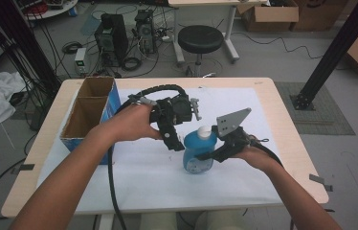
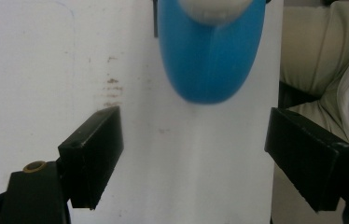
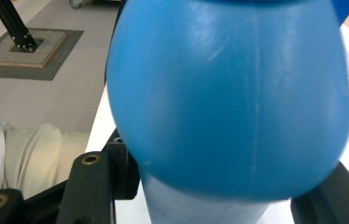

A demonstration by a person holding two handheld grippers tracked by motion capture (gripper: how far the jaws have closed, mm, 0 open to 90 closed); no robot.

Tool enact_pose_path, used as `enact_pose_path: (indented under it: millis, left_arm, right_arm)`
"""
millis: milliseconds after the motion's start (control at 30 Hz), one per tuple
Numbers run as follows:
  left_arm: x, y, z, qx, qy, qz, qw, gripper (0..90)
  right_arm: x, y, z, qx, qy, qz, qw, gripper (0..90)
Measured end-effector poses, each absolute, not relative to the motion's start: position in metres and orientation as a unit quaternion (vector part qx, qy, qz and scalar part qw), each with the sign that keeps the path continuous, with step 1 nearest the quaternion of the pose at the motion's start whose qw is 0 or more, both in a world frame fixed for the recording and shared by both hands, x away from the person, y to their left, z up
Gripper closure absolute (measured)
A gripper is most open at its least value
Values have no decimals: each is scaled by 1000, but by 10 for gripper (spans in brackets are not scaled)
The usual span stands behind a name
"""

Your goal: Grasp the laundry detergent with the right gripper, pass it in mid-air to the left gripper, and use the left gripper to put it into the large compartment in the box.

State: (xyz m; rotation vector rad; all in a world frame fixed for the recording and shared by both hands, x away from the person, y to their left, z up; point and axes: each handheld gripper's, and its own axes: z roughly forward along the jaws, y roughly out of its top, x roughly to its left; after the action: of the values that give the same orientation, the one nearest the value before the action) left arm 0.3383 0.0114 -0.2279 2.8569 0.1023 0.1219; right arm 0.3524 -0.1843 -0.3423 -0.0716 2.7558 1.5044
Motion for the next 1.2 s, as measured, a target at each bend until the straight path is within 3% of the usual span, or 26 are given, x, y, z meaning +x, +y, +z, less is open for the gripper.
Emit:
enact_pose_path:
  millis: [433,1200]
  left_arm:
    - [336,7,-227,989,28,41,141,200]
    - [339,-5,-241,991,26,39,126,202]
  right_arm:
    - [353,-152,-341,-40,880,474,-7,440]
    - [355,-147,-337,-35,880,474,-7,439]
